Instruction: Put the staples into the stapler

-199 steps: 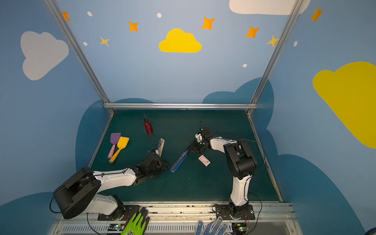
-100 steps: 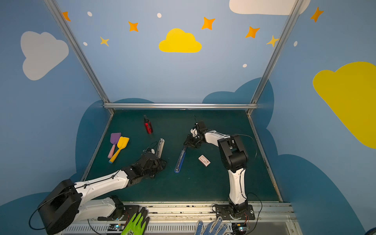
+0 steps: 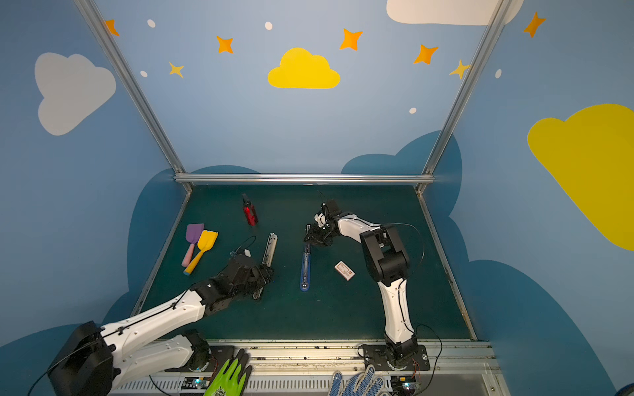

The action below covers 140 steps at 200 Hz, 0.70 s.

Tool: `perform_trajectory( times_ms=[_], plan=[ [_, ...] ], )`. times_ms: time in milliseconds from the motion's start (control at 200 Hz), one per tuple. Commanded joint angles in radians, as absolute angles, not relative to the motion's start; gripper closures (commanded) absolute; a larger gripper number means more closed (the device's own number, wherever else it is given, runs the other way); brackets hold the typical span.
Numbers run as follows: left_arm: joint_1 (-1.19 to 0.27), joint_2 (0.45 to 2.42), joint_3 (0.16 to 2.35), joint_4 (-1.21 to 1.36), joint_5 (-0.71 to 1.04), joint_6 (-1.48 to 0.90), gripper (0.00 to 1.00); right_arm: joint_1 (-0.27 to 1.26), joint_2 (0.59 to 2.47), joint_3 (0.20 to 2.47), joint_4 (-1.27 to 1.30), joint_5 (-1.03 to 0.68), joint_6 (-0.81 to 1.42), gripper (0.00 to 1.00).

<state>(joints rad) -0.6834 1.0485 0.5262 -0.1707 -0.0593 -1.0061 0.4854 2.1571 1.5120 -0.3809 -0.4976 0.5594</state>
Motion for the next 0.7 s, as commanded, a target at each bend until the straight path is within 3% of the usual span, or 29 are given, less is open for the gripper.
perform_trajectory(
  times_ms=[0, 325, 696],
  plan=[
    [-0.656, 1.01, 0.572, -0.303, -0.097, -0.983, 0.37, 0.489, 2.028, 1.469, -0.449, -0.424, 0.521, 0.57],
    [-0.615, 0.99, 0.622, -0.409, -0.099, -0.897, 0.29, 0.507, 1.75, 1.258, -0.496, -0.332, 0.439, 0.55],
    [-0.668, 1.248, 0.754, -0.323, 0.086, -0.794, 0.28, 0.457, 1.462, 0.994, -0.63, -0.164, 0.409, 0.51]
  ],
)
